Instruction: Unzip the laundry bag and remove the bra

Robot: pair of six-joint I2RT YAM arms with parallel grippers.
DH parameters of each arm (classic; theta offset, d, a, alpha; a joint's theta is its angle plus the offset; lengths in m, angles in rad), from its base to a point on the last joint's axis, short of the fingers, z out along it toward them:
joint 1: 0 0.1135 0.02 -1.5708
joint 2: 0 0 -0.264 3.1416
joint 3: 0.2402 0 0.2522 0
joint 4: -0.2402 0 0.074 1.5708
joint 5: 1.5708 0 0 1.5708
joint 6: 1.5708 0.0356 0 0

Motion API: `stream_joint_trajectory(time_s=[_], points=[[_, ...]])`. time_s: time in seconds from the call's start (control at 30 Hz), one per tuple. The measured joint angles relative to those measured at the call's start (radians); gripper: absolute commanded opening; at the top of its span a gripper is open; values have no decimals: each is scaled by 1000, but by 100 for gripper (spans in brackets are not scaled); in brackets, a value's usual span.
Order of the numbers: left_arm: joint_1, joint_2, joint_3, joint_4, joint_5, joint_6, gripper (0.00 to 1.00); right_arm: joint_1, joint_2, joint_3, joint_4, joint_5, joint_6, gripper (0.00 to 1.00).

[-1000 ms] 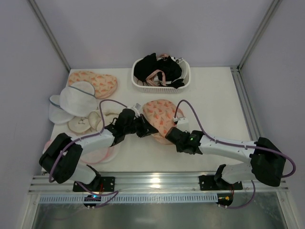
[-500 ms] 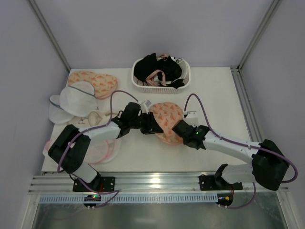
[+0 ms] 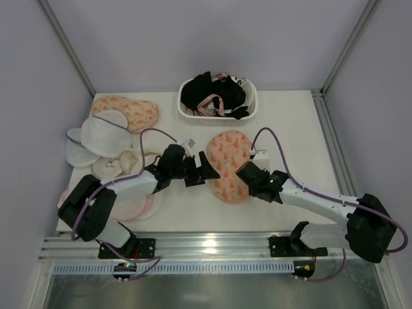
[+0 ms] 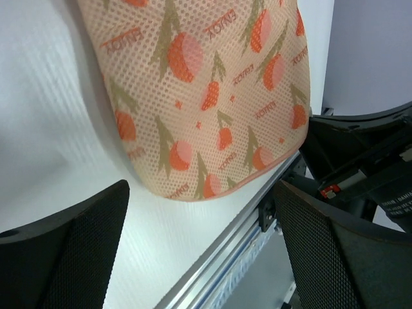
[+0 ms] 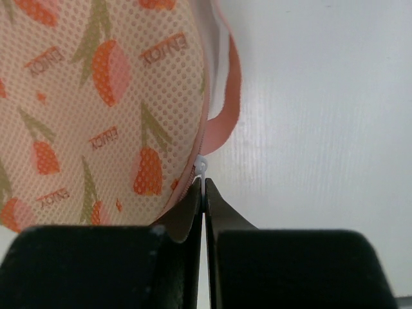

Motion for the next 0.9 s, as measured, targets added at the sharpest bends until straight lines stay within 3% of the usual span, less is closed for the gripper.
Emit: stream_joint_trajectory(time_s=[0.1,0.2,0.3,0.43,0.6,0.9], points=[[-1,-153,-103,-14,-69,-50,95,-3,-29,-29,71,-110,-36,4],[-10,-297,-206,-31,-116,-106,95,-3,-84,-82,181,-326,-75,4],[-28,-406,-288,-56,-145,-168,95,2,-101,-105,295,-532,-88,4],[-67,-507,-341,-92,-179,-251,97,6,-99,-113,422,-694,-89,4],[-108,-578,-342,-97,-224,-349,99,10,-48,-113,533,-785,-88,4],[-243,-613,-349,-75,-345,-539,99,16,31,-113,622,-809,-78,4]])
